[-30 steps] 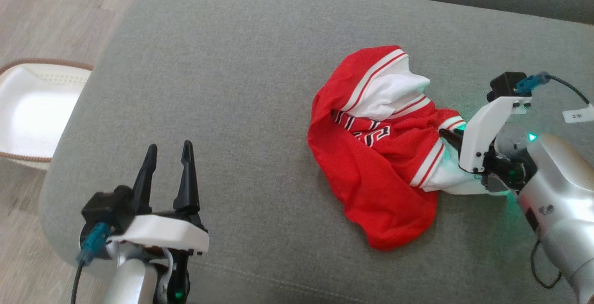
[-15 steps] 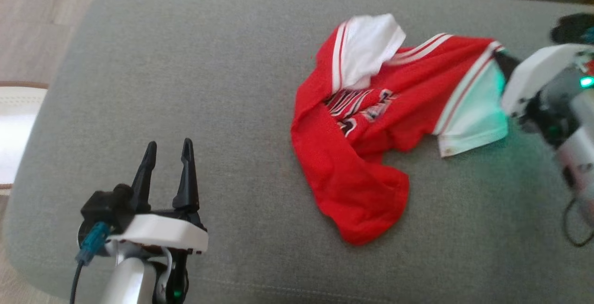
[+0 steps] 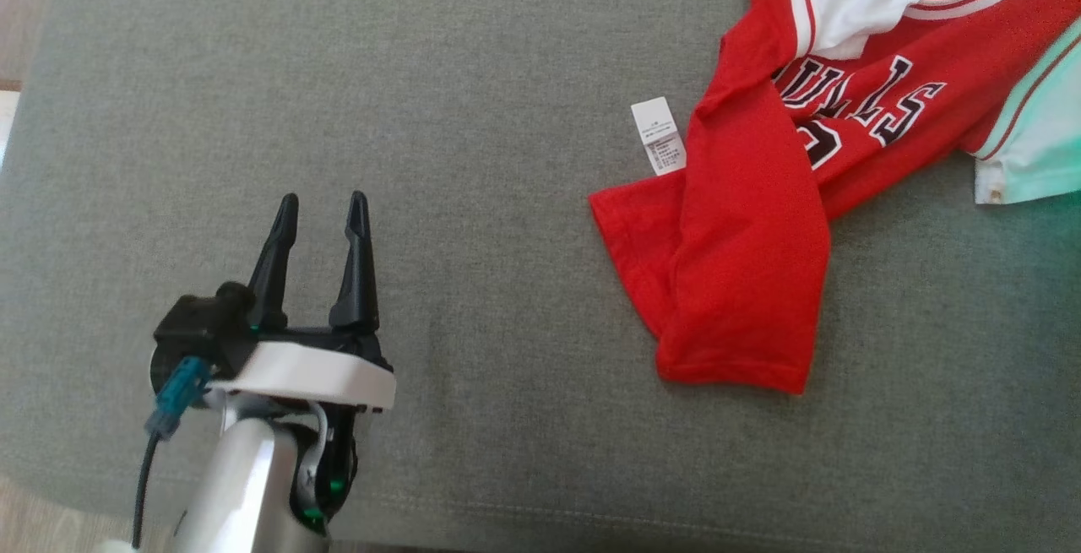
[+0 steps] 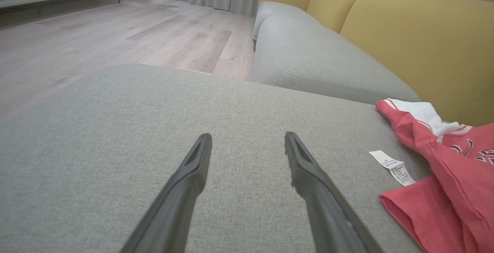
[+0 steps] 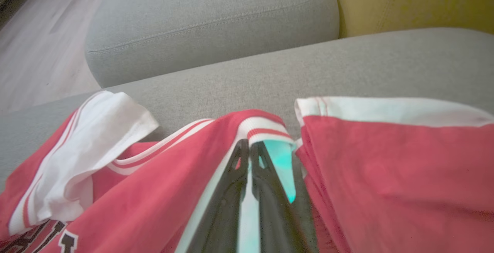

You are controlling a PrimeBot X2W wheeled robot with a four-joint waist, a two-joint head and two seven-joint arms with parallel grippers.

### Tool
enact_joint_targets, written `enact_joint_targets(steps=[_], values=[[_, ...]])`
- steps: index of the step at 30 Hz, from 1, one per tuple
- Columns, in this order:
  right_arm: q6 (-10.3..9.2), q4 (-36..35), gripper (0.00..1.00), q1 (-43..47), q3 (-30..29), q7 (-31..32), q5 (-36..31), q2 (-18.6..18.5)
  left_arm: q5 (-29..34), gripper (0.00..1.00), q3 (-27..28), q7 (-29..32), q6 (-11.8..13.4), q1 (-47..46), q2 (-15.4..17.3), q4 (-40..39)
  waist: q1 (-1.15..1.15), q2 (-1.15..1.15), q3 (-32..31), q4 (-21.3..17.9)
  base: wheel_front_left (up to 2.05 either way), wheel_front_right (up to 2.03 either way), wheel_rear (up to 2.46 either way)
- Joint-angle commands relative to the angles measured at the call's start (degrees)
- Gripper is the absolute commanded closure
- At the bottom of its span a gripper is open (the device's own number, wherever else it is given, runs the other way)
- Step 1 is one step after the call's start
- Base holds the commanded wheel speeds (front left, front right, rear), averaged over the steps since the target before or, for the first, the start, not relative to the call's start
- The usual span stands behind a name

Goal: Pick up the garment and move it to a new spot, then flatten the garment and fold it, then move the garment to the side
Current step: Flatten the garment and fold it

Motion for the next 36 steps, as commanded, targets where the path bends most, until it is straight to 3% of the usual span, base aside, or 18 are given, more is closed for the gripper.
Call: enact_joint_targets(steps=[1, 11, 16, 21, 25, 30, 36], values=[[-0.04, -0.8, 0.0, -0.5, 0.3, -0.8, 0.2, -0.1, 0.7, 0.0, 1.7, -0.7, 0.4, -1.9, 0.3, -1.8, -0.02, 0.0, 0.4, -0.1, 0.0, 0.0, 0.0], [-0.04, -3.2, 0.0, 1.8, 3.0, -14.3, -2.9, 5.7, 0.4, 0.0, 2.9, -0.7, -0.2, -1.0, 0.2, 0.4, -0.02, 0.0, -7.3, -3.8, 0.0, 0.0, 0.0], [-0.04, -8.2, 0.0, 5.6, 4.2, -21.5, -4.1, 8.7, 0.4, 0.0, 4.5, -0.7, -0.5, 0.7, 0.2, 0.7, -0.02, 0.0, -12.2, -6.3, 0.0, 0.0, 0.0], [-0.04, -15.5, 0.0, 12.0, 3.6, -24.5, -5.0, 10.6, 0.1, 0.0, 6.4, -0.7, -0.7, 2.6, 0.6, 0.5, -0.02, 0.0, -15.6, -8.9, 0.0, 0.0, 0.0], [-0.04, -24.1, 0.0, 19.8, -1.0, -24.9, -8.1, 11.5, 0.1, 0.0, 7.3, -0.7, -0.7, 4.4, 0.7, 0.1, -0.02, 0.0, -17.6, -10.8, 0.0, 0.0, 0.0], [-0.04, -38.3, 0.0, 34.3, -7.6, -24.9, -15.0, 15.2, -0.5, 0.0, 8.1, -0.7, -1.0, 6.5, 0.6, 0.2, -0.02, 0.0, -19.7, -12.8, 0.0, 0.0, 0.0], [-0.04, -45.7, 0.0, 45.7, -13.5, -24.9, -22.9, 18.7, -0.9, 0.0, 8.1, -0.7, -1.0, 7.7, 0.4, -0.1, -0.02, 0.0, -20.6, -13.2, 0.0, 0.0, 0.0]])
